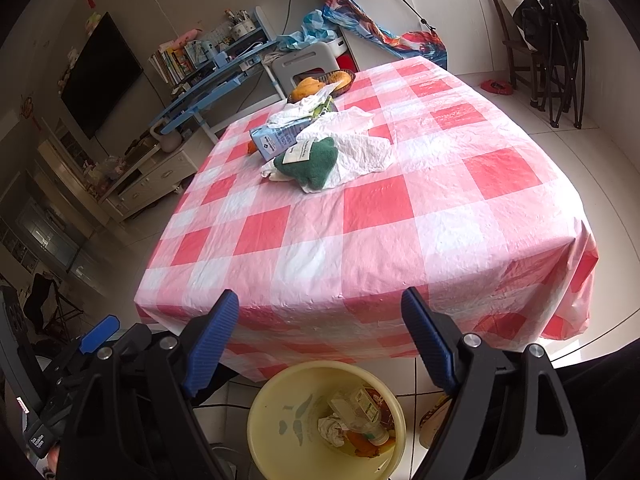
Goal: Collect trash
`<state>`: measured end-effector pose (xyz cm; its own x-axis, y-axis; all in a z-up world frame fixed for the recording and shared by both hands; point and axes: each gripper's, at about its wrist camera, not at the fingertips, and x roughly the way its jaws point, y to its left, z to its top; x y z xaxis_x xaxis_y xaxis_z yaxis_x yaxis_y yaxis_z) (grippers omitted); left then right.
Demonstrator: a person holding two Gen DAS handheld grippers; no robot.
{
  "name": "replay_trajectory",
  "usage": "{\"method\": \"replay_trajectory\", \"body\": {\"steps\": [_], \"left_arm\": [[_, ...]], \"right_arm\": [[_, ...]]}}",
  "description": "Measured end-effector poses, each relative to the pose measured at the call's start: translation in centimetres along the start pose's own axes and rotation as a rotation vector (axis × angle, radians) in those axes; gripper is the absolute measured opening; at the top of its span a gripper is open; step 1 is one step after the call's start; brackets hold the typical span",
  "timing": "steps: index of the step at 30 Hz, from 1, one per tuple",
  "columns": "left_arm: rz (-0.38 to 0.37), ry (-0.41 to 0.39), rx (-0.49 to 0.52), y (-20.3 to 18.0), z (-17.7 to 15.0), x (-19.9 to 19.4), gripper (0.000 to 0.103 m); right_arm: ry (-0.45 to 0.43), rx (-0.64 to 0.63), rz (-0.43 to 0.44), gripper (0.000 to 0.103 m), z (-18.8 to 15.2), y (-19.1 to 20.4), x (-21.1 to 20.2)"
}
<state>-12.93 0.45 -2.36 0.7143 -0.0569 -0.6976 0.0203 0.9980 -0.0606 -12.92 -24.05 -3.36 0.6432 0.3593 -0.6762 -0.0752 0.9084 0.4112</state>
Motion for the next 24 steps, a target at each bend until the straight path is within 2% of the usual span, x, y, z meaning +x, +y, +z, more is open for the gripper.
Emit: {"method": "replay_trajectory", "body": {"steps": [24], "left_arm": [[0.003, 0.000, 0.005, -0.09, -0.02, 0.06, 0.091]], "right_arm": [[-0.001, -0.004, -0.005, 0.080, -0.04, 0.13, -0.06]]}}
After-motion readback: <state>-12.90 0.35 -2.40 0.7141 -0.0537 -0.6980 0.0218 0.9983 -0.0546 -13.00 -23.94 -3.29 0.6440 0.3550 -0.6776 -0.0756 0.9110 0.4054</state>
